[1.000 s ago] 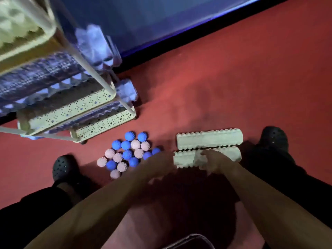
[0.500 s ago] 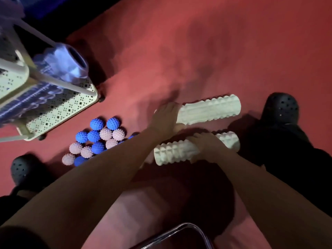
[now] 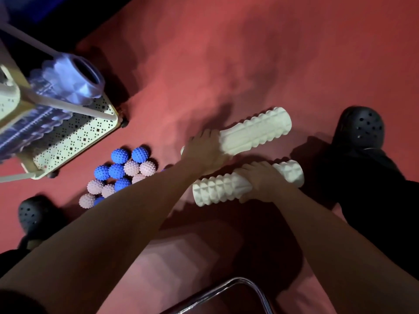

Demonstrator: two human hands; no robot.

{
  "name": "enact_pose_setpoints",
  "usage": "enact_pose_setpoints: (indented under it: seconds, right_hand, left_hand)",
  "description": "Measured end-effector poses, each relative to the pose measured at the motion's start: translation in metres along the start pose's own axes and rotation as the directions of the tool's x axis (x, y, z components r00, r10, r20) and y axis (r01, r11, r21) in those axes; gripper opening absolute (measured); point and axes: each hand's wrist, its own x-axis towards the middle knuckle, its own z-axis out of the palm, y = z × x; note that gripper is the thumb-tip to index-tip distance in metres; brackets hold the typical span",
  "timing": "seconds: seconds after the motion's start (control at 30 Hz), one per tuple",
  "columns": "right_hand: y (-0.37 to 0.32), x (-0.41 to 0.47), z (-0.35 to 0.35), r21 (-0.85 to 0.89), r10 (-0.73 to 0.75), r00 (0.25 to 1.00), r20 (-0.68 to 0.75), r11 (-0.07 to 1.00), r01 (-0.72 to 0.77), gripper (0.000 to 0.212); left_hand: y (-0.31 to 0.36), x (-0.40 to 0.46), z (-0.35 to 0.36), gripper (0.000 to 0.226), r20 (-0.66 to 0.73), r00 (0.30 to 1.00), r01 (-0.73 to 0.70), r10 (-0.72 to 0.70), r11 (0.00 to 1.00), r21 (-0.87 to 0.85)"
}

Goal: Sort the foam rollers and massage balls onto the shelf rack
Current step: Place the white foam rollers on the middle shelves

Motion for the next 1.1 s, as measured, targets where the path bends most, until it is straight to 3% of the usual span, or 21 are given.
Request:
enact_pose_setpoints:
  seconds: [0.17, 0.33, 0.53, 0.67, 0.9, 1.1]
  right_hand:
    - [-0.01, -0.006, -0.009, -0.012, 0.052, 0.998, 0.02, 0.999, -0.052, 0.076]
    - [-0.043, -0.036, -0.028, -0.017, 0.138, 0.99, -0.005, 0.99, -0.138, 0.087]
    - [-0.102, -0.11, -0.129, -0.046, 0.111, 0.983, -0.144, 0.992, -0.119, 0.082]
    - [-0.15, -0.166, -0.193, -0.125, 0.07, 0.961, -0.268, 0.986, -0.107, 0.083]
    - [-0.254, -0.252, -0.294, -0.341, -0.059, 0.895, -0.443, 0.934, -0.107, 0.081]
    - [-0.345, -0.317, -0.337, -0.486, -0.156, 0.82, -0.55, 0.859, -0.163, 0.082]
  left_hand:
    - [-0.022, -0.037, -0.033, 0.082, -0.034, 0.999, 0.035, -0.034, 0.998, 0.052]
    - [-0.03, -0.095, -0.099, 0.079, -0.054, 0.994, 0.1, -0.096, 0.991, 0.091]
    - [-0.033, -0.196, -0.192, 0.071, -0.118, 0.981, 0.177, -0.156, 0.964, 0.199]
    - [-0.046, -0.271, -0.244, 0.084, -0.234, 0.955, 0.232, -0.182, 0.951, 0.206]
    - [-0.072, -0.406, -0.345, 0.083, -0.494, 0.852, 0.309, -0.171, 0.927, 0.213]
    - [-0.098, -0.515, -0.394, 0.078, -0.641, 0.745, 0.401, -0.186, 0.892, 0.207]
